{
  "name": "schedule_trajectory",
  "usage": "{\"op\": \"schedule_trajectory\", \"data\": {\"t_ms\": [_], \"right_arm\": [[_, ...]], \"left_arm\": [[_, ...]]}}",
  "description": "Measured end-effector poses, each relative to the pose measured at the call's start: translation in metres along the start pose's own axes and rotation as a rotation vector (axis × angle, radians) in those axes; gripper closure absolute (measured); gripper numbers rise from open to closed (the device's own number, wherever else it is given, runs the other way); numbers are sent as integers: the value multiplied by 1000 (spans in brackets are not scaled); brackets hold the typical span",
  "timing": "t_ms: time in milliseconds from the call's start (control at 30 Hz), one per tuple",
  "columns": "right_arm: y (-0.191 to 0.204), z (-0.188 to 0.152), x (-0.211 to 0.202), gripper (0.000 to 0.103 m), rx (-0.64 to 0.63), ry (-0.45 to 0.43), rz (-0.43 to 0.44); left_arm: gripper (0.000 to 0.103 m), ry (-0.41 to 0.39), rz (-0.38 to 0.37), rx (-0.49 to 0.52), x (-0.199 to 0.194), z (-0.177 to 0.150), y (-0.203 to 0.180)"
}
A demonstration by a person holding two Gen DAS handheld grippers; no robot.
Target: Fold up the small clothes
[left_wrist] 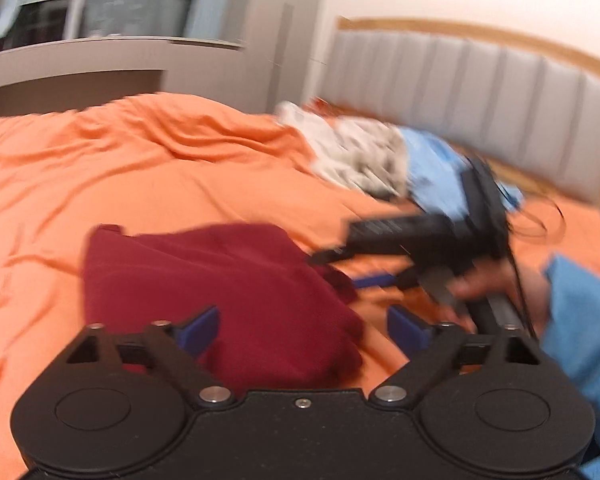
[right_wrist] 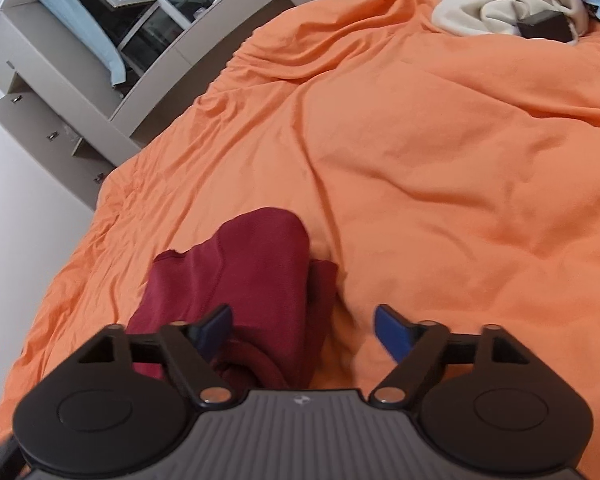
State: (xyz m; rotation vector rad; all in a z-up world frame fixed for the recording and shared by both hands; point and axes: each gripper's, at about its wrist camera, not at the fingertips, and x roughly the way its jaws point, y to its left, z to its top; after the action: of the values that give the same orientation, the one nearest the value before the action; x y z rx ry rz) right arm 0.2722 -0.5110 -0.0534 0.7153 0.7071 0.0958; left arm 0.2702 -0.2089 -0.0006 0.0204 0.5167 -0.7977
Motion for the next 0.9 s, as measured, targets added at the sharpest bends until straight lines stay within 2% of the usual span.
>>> {"op": "schedule_trajectory", "data": {"t_ms": [33, 167, 267, 400, 500, 600, 767, 900], "right_arm": [[2, -1, 1, 14, -13, 10, 5], [13, -6, 11, 14, -93, 62, -54], [14, -11, 14, 13, -106, 89, -73], [14, -13, 10, 12, -133, 127, -73], [12, -7, 2, 8, -130, 138, -52], [0, 5, -9, 0, -37, 106, 27], [-15, 11, -10, 0, 111, 44, 136], [-19, 10, 7, 1, 147, 52, 139]], "left_arm": [[1, -11, 27, -21, -3, 3, 7], [1, -14, 149, -92, -8, 10, 37], [1, -5, 240, -146, -8, 13, 58], [1, 25, 286, -230, -6, 17, 88], [1, 59, 280, -260, -3, 17, 107], [1, 117, 232, -257, 9, 21, 122], [1, 190, 150, -344, 34, 13, 141], [1, 241, 116, -346, 54, 10, 148]]}}
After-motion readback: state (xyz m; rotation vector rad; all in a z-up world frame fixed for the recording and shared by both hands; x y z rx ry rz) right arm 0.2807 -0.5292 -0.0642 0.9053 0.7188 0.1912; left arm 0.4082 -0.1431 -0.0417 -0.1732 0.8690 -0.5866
